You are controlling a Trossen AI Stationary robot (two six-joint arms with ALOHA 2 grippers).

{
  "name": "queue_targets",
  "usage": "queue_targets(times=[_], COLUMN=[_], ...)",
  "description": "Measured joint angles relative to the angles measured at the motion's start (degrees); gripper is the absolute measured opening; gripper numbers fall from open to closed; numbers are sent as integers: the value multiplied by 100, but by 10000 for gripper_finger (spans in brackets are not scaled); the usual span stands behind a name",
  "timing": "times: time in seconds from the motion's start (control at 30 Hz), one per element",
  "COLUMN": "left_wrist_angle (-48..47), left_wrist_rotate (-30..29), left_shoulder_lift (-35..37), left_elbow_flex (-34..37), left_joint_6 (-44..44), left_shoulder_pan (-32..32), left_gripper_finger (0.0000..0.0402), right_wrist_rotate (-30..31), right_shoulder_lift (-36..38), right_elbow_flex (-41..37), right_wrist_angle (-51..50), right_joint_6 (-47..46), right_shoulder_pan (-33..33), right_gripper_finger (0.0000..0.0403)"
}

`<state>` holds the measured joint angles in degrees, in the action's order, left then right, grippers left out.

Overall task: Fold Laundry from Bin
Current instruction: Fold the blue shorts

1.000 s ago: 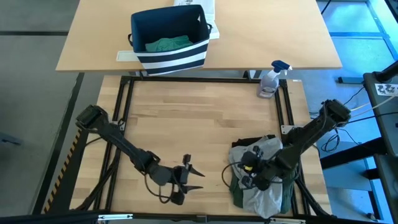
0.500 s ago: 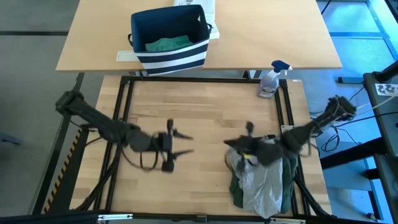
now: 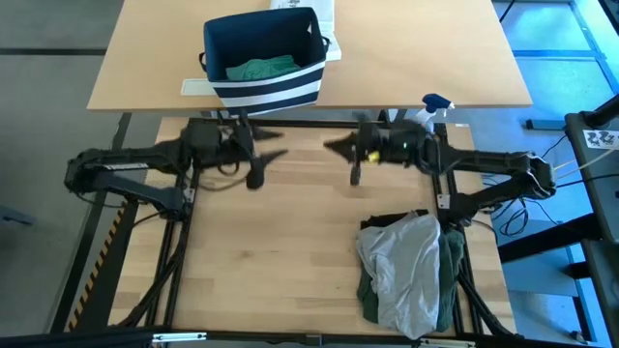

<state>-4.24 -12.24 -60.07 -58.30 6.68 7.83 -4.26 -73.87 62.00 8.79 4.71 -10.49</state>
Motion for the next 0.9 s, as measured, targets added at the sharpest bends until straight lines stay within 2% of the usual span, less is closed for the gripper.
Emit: queue_targets(times=[0.27,0.63,0.77,0.9], left_wrist_angle=[20,-2,23,57], left_wrist_rotate=[1038,1901,2112,2665], left_shoulder_lift=[8,-32,-233,-683], left_elbow_flex=[0,0,0,0], left_joint_6=[9,-7,101,193], left_shoulder_pan=[1574,3649,4337,4978], left_gripper_finger=[195,194,194,194], right_wrist_rotate=[-47,-58,-98,-549], right_shoulder_lift=[0,0,-3,-183], right_elbow_flex=[0,0,0,3], right_wrist_angle=[180,392,576,864], right_joint_6=[6,-8,-11,-231], right_shoulder_pan=[-832,-1312,-1546,-1922], right_gripper_finger=[1,1,1,1])
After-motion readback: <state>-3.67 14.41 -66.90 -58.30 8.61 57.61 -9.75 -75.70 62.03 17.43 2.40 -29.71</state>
